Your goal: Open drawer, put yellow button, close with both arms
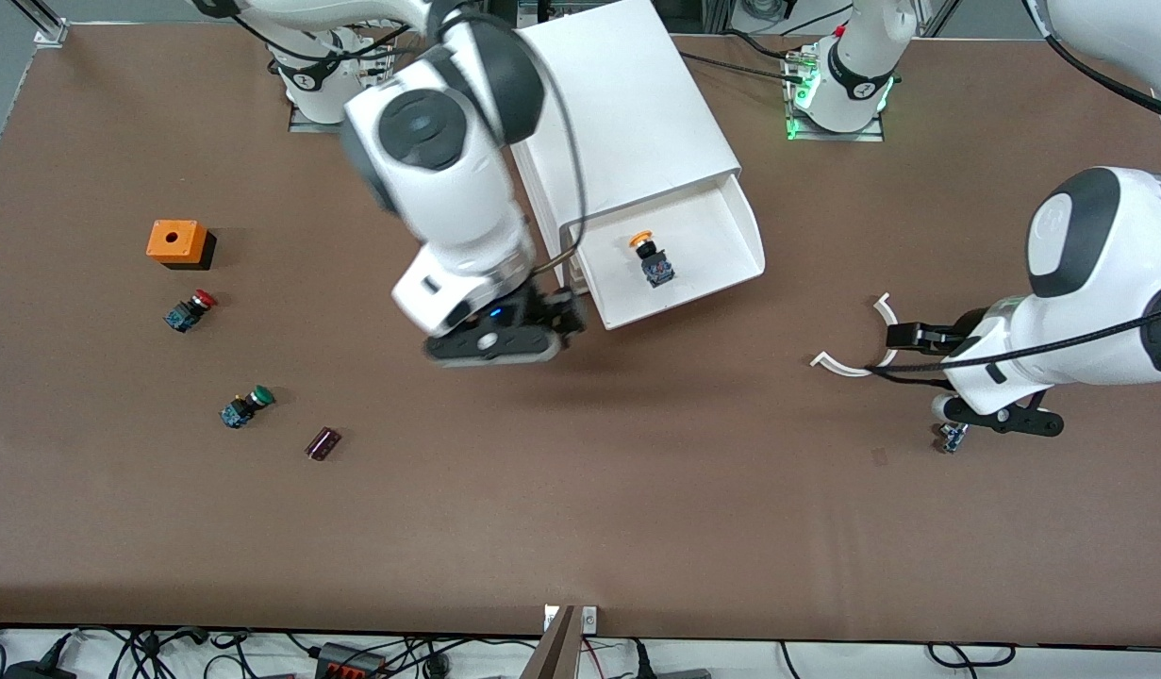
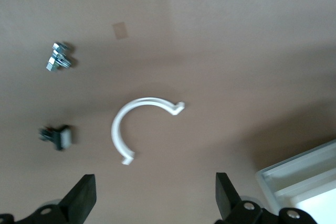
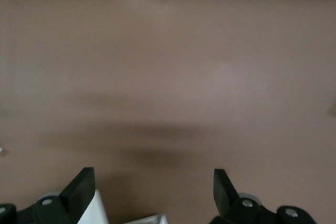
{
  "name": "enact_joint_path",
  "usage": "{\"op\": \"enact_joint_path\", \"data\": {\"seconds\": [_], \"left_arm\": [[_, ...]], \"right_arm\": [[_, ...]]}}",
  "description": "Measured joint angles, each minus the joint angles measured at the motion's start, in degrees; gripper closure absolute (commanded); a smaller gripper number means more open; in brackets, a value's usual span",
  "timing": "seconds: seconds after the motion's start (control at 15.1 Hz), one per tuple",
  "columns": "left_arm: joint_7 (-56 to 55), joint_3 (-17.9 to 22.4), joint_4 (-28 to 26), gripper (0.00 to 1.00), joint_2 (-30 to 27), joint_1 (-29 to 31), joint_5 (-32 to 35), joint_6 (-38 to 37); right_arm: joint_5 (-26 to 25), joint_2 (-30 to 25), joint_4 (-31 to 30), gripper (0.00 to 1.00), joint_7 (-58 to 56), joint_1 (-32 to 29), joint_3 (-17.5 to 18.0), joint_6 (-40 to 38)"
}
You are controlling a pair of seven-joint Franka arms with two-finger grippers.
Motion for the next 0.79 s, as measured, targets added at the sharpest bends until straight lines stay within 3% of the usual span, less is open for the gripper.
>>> {"op": "enact_joint_path", "data": {"seconds": [0.2,0.79], "left_arm": [[-12.28,-0.46,0.06,0.00,0.33,-2.54,-5.11,0.17],[-32.95,-0.92,-1.93,0.00,1.87,-13.39,-5.66,10.47]], "right_arm": [[0.06,0.03,-0.96,0.00,-8.83,-7.48,-0.11,-1.48],[0.51,-2.13,-1.28,0.00,-27.53,-25.81,-0.28,-12.59]]}}
